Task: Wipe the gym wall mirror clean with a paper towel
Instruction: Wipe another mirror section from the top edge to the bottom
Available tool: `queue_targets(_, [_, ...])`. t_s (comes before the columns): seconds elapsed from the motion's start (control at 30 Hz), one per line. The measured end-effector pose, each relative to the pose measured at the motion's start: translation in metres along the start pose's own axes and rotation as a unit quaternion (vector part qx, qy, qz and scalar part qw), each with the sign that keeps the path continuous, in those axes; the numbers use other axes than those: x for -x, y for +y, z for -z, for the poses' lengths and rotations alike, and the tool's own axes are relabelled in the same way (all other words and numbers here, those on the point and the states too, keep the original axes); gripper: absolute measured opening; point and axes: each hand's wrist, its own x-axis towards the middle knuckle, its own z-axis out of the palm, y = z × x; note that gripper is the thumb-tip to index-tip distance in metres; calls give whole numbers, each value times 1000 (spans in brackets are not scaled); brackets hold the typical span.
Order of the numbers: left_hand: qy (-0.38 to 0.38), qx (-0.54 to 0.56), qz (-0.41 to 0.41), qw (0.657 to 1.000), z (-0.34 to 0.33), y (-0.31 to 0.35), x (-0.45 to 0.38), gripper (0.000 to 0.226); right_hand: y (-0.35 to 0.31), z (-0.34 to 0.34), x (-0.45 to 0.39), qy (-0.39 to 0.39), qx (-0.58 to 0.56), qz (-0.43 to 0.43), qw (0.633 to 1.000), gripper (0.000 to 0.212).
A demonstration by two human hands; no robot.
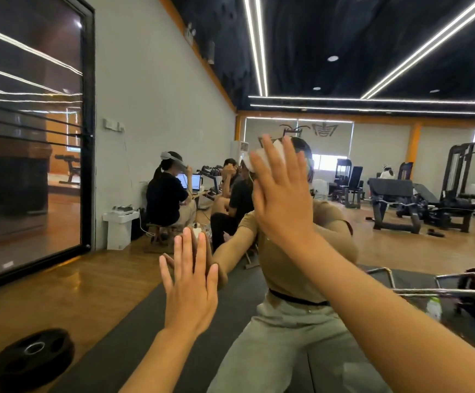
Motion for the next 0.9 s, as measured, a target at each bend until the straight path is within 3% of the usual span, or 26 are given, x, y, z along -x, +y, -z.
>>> queue_targets(0.17, [-1,-11,-52,999,2,-18,1,61,-31,-20,107,-78,-34,104,991,55])
queue_targets(0.33, [-9,-45,-76,996,7,-27,0,62,-40,-28,204,-183,33,205,961,65])
queue_targets(0.5, [-36,-71,-58,995,8,-31,10,66,-31,-16,230,-276,70,282,916,98])
queue_targets(0.6, [-56,-72,-38,995,12,-29,16,68,-5,3,221,-278,101,306,905,101])
queue_targets(0.8, [-67,-11,17,998,17,-2,25,70,67,55,151,-178,124,211,953,76])
queue_targets(0.9, [-66,-30,-99,992,9,15,47,70,96,73,104,-98,131,70,984,61])
